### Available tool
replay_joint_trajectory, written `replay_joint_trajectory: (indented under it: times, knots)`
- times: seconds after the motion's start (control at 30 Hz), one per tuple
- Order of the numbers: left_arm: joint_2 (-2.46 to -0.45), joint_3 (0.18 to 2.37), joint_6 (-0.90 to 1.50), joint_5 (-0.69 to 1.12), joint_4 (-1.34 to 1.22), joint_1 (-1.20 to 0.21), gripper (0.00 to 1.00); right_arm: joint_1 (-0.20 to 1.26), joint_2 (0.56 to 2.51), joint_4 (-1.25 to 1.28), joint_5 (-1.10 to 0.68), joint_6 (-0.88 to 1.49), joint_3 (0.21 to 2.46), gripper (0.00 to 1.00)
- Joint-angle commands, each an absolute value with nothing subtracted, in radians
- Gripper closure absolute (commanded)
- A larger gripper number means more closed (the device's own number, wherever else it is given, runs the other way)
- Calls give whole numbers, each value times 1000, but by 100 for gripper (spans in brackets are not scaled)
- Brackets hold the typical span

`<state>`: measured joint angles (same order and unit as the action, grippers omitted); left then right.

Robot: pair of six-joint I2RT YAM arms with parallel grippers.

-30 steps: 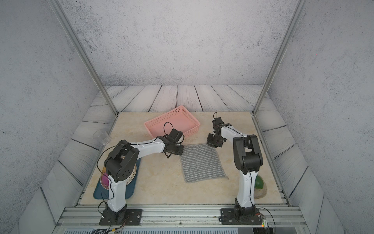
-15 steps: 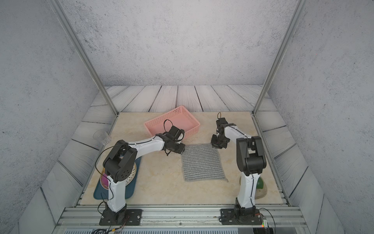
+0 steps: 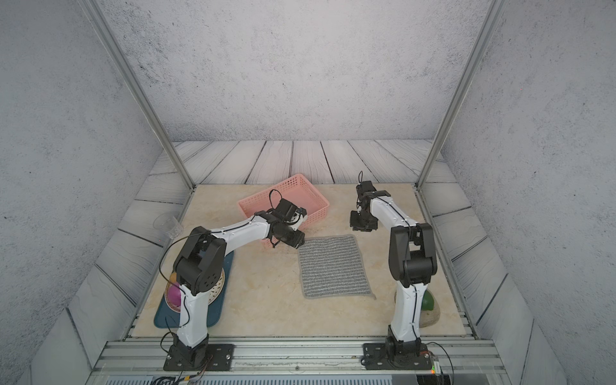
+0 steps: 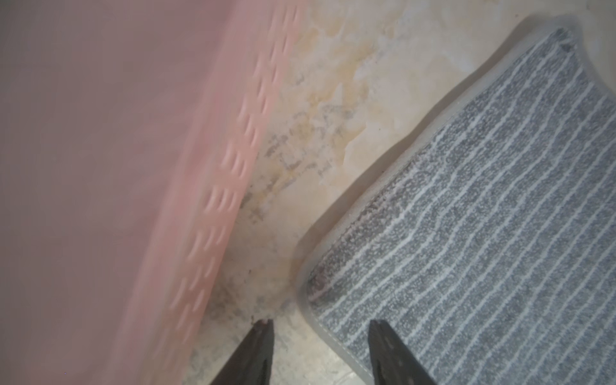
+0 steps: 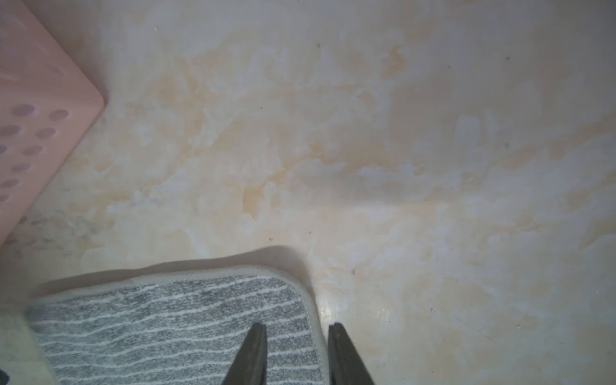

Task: Fold the square dishcloth
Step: Fold the cleaning item at the center of the board.

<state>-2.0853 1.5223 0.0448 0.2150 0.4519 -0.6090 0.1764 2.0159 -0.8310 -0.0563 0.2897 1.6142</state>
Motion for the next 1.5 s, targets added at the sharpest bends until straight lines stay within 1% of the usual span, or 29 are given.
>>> replay_joint_trajectory:
  times: [0.0, 0.07, 0.23, 0.33, 0.53, 0.7, 0.83, 0.93, 1.03, 1.1, 1.3, 1.47]
  knots:
    - [-2129, 1560, 8, 243, 510, -609, 50, 178, 2054, -881, -59, 241, 1643, 69]
    - [-2142, 1565, 8, 250, 513, -609, 53, 178, 2070, -882, -70, 234, 1652, 69]
    - [-2172, 1571, 11, 232, 520, -609, 56, 179, 2113, -875, -104, 225, 1669, 69]
    - [-2190, 1579, 12, 218, 526, -610, 62, 178, 2144, -869, -139, 223, 1682, 69]
    - [-2230, 1604, 4, 212, 547, -609, 69, 179, 2191, -879, -155, 221, 1714, 69]
    - [-2246, 1620, 4, 205, 561, -609, 82, 178, 2201, -882, -138, 218, 1712, 70]
    - [-2254, 1629, 9, 201, 571, -609, 100, 178, 2206, -887, -119, 218, 1712, 74]
    - [-2254, 1638, 13, 198, 581, -609, 100, 178, 2203, -884, -117, 217, 1713, 82]
    - [-2236, 1644, 22, 198, 581, -609, 100, 178, 2192, -885, -113, 213, 1724, 94]
    - [-2209, 1639, 31, 192, 566, -609, 100, 178, 2177, -880, -102, 215, 1732, 100]
    - [-2121, 1608, 54, 134, 483, -609, 100, 178, 2126, -841, -100, 235, 1741, 100]
    - [-2108, 1616, 63, 73, 444, -603, 100, 179, 2130, -845, -79, 254, 1792, 100]
